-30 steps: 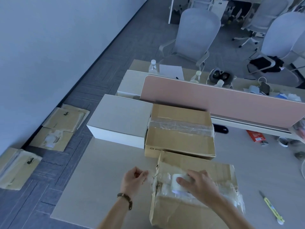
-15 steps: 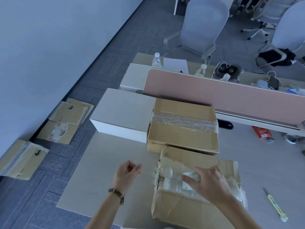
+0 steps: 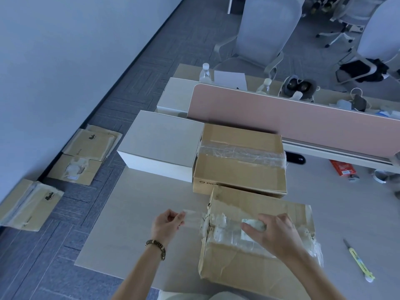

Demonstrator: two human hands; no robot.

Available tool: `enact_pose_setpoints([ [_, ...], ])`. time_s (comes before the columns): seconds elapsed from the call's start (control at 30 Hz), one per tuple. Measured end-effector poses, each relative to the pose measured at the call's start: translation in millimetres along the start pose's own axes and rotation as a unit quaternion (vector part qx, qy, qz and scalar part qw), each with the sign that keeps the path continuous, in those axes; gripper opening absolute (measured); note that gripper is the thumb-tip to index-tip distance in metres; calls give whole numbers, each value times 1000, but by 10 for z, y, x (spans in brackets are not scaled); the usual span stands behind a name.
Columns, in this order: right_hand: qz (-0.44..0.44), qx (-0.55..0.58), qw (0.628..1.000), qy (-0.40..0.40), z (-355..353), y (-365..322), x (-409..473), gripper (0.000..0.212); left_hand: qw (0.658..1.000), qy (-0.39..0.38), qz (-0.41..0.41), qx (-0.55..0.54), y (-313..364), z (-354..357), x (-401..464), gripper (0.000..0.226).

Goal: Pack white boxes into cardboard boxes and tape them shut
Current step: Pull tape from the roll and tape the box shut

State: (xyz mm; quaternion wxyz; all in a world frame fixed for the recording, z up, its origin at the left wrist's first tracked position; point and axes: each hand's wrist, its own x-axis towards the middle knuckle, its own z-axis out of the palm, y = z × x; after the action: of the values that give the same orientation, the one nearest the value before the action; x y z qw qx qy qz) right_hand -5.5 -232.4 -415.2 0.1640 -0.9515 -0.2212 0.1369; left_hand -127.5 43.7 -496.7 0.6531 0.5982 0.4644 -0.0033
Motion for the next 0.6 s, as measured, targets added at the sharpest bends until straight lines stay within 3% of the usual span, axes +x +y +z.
enact_pose_setpoints([
  [0.6, 0, -10, 1000, -24, -40, -106, 0, 65, 996, -26, -50, 70, -357, 465, 120, 25],
])
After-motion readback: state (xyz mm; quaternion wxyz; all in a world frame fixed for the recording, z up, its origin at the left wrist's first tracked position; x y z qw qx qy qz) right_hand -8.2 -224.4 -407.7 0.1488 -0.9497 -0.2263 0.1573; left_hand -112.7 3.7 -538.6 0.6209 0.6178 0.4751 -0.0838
